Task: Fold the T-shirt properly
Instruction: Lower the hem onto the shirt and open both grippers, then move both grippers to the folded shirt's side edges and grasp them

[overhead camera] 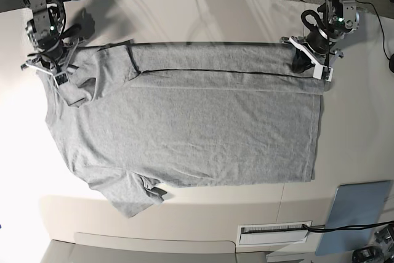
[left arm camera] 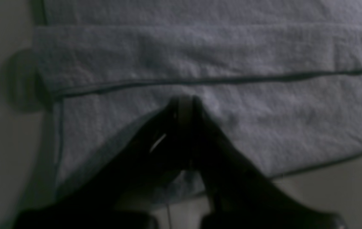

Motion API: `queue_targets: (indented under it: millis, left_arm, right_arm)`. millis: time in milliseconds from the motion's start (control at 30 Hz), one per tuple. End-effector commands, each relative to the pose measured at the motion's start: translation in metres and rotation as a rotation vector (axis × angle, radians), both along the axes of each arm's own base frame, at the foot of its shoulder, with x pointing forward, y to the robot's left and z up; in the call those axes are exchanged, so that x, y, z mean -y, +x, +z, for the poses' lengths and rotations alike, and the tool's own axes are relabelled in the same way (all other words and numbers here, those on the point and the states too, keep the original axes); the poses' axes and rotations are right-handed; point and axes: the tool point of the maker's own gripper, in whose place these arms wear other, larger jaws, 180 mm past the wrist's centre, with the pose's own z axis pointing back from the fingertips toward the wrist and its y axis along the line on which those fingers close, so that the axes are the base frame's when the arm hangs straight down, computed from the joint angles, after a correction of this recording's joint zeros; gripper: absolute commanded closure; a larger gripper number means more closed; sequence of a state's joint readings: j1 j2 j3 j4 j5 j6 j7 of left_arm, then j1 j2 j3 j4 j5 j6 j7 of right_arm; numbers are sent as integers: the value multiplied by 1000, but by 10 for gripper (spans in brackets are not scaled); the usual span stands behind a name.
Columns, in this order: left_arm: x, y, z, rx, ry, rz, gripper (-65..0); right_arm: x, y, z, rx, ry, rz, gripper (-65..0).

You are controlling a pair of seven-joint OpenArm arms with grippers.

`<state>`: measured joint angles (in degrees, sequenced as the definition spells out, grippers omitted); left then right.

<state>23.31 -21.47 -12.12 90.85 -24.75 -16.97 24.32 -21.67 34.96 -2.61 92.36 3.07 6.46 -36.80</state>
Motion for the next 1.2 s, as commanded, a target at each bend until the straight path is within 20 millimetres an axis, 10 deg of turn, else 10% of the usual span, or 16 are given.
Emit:
queue_targets:
  millis: [0,667,1167]
  left_arm:
    - [-9,-38,-26,-167,70,-30,0]
    - [-14,-138,-25,-320,195,-161,0]
    - [-11,-110,26,-143,173,-221,0]
  right_arm:
    - [8,-8,0,-35,-24,-5,0]
    - [-6,-92,10,-139,-91,82,0]
    - [-12,-87,26,-77,-124,99,0]
